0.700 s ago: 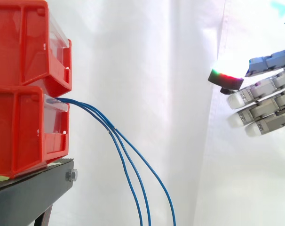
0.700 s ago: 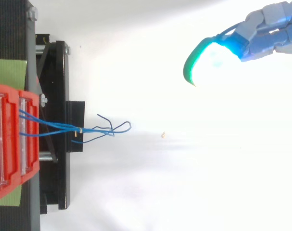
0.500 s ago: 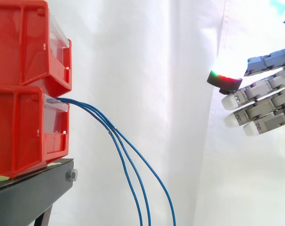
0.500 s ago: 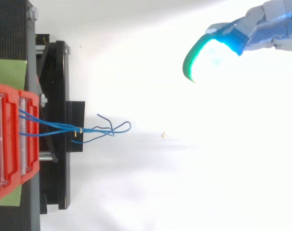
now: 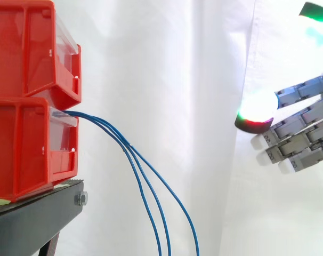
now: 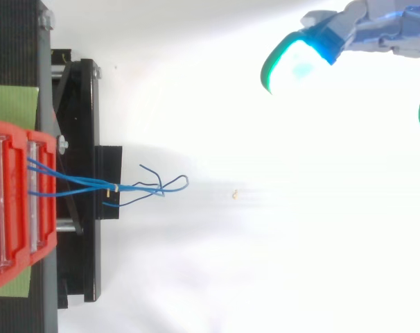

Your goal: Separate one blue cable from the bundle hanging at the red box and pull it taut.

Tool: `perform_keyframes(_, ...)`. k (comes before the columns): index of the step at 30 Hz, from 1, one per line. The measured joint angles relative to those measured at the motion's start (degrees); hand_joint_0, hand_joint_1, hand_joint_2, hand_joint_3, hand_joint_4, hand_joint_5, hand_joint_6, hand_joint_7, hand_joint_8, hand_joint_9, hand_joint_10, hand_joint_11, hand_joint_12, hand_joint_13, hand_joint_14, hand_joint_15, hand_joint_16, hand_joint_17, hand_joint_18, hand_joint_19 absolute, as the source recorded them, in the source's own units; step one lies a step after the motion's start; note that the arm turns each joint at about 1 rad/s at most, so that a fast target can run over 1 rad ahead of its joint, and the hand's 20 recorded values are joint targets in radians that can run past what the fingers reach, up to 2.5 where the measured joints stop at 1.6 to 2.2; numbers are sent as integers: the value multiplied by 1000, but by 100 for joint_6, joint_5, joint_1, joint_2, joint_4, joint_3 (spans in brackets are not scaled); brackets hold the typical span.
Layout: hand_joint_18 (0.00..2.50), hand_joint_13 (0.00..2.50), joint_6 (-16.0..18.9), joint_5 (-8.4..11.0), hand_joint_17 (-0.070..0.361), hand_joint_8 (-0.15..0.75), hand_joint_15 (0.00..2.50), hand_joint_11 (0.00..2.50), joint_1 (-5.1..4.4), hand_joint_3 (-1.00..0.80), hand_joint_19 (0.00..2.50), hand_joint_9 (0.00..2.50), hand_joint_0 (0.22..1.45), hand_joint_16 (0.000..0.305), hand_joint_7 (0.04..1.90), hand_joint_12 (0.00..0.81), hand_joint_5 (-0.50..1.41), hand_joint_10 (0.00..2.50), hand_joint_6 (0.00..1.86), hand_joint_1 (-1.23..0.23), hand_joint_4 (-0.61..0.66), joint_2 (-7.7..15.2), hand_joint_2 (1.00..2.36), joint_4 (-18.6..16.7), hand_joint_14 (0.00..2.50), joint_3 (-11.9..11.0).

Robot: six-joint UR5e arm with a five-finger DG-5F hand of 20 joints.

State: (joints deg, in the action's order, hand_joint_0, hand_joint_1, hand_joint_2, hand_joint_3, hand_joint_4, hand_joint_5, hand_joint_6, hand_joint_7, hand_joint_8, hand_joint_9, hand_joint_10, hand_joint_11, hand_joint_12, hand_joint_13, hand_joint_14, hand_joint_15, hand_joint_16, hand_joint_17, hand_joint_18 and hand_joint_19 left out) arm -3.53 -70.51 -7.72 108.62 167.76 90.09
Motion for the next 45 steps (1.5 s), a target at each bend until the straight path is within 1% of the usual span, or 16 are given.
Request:
perform_keyframes(1,0,0,8,1,110,248,0,0,-6,-500,0,176,429,49,687,366,-279,0,502,-679,124,14,1000,-36,0,0)
perform_keyframes(2,0,0,14,-1,94,211,0,0,-12,-500,0,156,448,42,681,336,-279,0,502,-739,114,24,1000,-87,0,0)
perform_keyframes(4,0,0,22,-15,88,199,0,0,-24,-500,0,151,458,39,683,323,-279,0,502,-799,106,37,1000,-221,0,-1)
perform_keyframes(7,0,0,31,-56,77,194,0,0,-40,-500,0,153,473,34,682,297,-279,0,502,-872,100,44,1000,-387,0,-1)
perform_keyframes(11,0,0,41,-67,71,195,0,0,-65,-500,0,157,489,32,676,286,-280,0,501,-904,100,49,1000,-506,0,-2)
perform_keyframes(15,0,0,43,-61,71,207,0,0,-89,-500,0,180,489,32,679,289,-278,0,501,-897,107,51,1000,-540,0,-2)
perform_keyframes(18,0,0,44,-40,73,217,0,0,-109,-500,0,226,475,33,678,296,-274,0,501,-844,122,53,1000,-555,0,-2)
perform_keyframes(19,0,0,44,-30,75,230,0,0,-117,-500,0,256,465,33,681,304,-270,0,501,-796,133,53,1000,-559,0,-2)
perform_keyframes(22,0,0,38,25,78,239,0,0,-152,-500,0,291,454,35,685,311,-262,0,502,-753,150,56,1000,-569,0,-3)
perform_keyframes(28,0,38,23,126,78,247,0,0,-207,-500,0,322,454,35,686,311,-261,0,502,-749,153,56,1000,-583,0,-2)
perform_keyframes(30,0,52,22,188,76,247,0,6,-222,-500,0,325,464,34,684,308,-262,0,502,-759,153,67,1000,-608,0,-3)
perform_keyframes(34,0,92,40,282,71,258,0,11,-250,-500,0,333,474,32,683,304,-263,0,502,-768,158,179,1000,-704,0,-5)
perform_keyframes(36,0,154,79,294,70,262,0,0,-261,-500,0,354,480,31,669,307,-259,1,501,-787,149,249,1000,-749,0,-16)
perform_keyframes(37,0,184,104,297,71,258,0,0,-265,-500,0,355,489,31,661,307,-258,1,502,-785,108,269,1000,-768,0,-23)
perform_keyframes(39,0,199,138,315,73,256,0,0,-284,-500,0,349,492,32,658,313,-257,1,501,-786,78,297,1000,-824,0,-40)
perform_keyframes(45,25,252,69,462,80,228,0,12,-329,-500,0,218,500,36,647,330,-275,0,501,-795,38,421,1000,-1034,0,-109)
